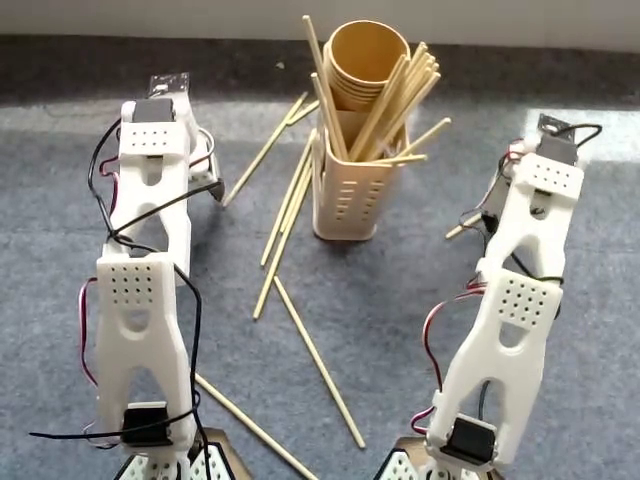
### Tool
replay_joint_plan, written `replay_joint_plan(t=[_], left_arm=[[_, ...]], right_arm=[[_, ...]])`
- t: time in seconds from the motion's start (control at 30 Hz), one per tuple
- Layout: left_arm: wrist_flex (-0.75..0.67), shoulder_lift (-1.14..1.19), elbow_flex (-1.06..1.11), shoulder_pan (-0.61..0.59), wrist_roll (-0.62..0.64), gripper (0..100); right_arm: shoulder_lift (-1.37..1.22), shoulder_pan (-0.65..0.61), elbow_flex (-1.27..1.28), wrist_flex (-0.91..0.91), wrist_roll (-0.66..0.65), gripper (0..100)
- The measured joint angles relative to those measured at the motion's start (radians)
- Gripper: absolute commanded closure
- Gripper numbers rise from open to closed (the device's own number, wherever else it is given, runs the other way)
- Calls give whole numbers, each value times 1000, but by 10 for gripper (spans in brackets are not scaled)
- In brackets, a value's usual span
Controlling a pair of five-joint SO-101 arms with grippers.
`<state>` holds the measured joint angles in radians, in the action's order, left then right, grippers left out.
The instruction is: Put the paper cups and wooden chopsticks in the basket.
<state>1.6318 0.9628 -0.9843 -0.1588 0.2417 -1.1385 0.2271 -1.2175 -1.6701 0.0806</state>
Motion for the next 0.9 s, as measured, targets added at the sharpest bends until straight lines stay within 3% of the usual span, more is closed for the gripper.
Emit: replay_joint_plan(t=[0.13, 0.37, 0.8, 0.9], left_arm=[[0, 0, 0, 0, 0, 783], [0, 0, 0, 0, 0, 783], [0, 0, 0, 0, 0, 783], [0, 0, 0, 0, 0, 783]], right_arm=[[0, -32, -166, -66, 34, 957], [2, -114, -318, -77, 147, 779], [2, -104, 31, 21, 166, 779], [8, -92, 89, 64, 166, 836]])
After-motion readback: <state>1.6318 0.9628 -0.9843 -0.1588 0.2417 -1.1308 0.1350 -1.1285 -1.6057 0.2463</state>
